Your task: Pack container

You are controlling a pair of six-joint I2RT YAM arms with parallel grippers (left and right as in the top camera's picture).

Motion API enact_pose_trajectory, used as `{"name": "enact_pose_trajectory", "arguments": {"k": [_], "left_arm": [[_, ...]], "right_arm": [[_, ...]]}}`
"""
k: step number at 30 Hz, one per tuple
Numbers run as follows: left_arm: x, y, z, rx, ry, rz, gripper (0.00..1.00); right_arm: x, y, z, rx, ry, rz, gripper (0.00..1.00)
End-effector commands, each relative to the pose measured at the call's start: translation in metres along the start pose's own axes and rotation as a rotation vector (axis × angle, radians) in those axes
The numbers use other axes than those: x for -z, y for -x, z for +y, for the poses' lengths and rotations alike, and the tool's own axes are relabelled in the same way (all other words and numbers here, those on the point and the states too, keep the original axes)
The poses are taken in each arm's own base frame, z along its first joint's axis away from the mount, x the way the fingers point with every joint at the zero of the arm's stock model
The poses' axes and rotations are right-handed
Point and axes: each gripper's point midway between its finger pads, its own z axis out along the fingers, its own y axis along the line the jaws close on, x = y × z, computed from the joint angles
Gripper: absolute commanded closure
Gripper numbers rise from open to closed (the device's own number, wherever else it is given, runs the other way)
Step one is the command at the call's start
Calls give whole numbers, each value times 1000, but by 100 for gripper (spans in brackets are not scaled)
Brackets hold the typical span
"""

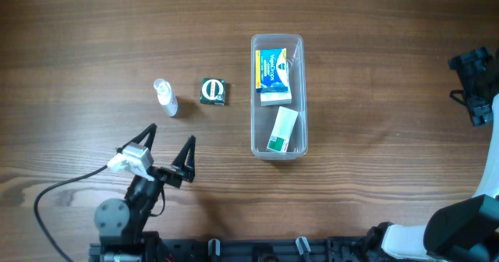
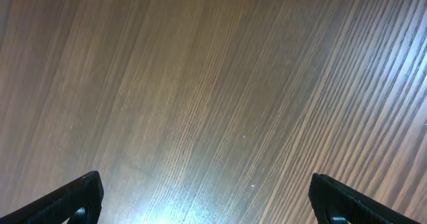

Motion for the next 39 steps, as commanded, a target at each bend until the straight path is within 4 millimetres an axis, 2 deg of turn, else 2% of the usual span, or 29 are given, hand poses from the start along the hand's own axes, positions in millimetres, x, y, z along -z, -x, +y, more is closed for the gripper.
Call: {"name": "enact_pose_trajectory", "arguments": {"k": [1, 2, 6, 8, 11, 13, 16, 19, 21, 23, 25, 27, 30, 35, 37, 39], "left_arm": [[13, 65, -27, -26, -49, -70, 0], [16, 74, -31, -36, -41, -46, 0], [20, 100, -29, -12, 85, 238, 0], [13, 126, -42, -3, 41, 327, 1], [0, 152, -71, 2, -120, 316, 1], [-12, 153, -71, 39, -117, 388, 1], [-41, 127, -57, 84, -11, 622, 1], [-87, 105, -62, 20, 137, 872, 1], [-122, 94, -78, -26, 128, 921, 0], [-140, 69, -90, -40, 93, 975, 0], [-162, 39, -80, -10, 172, 1022, 0], [-169, 25, -51, 62, 365, 1021, 0], [-179, -4, -27, 79, 443, 1080, 0], [-192, -54, -13, 36, 445, 1191, 0], [-196, -65, -8, 53, 449, 1209, 0], [-196, -73, 7, 94, 479, 1228, 0]], "right_arm": [[-3, -2, 3, -17, 6, 13, 0], [-3, -2, 3, -17, 6, 13, 0], [-3, -2, 3, -17, 5, 13, 0], [-3, -2, 3, -17, 6, 13, 0], [-3, -2, 3, -17, 6, 13, 0], [-3, -2, 3, -18, 6, 13, 0], [-3, -2, 3, -18, 6, 13, 0], [-3, -2, 3, -18, 5, 13, 0], [-3, -2, 3, -18, 6, 13, 0], [-3, -2, 3, -18, 6, 13, 0], [-3, -2, 3, -18, 5, 13, 0], [-3, -2, 3, -18, 6, 13, 0], [-3, -2, 3, -18, 6, 13, 0], [-3, -2, 3, -18, 6, 13, 0], [-3, -2, 3, -18, 5, 13, 0], [-3, -2, 3, -17, 5, 13, 0]]}}
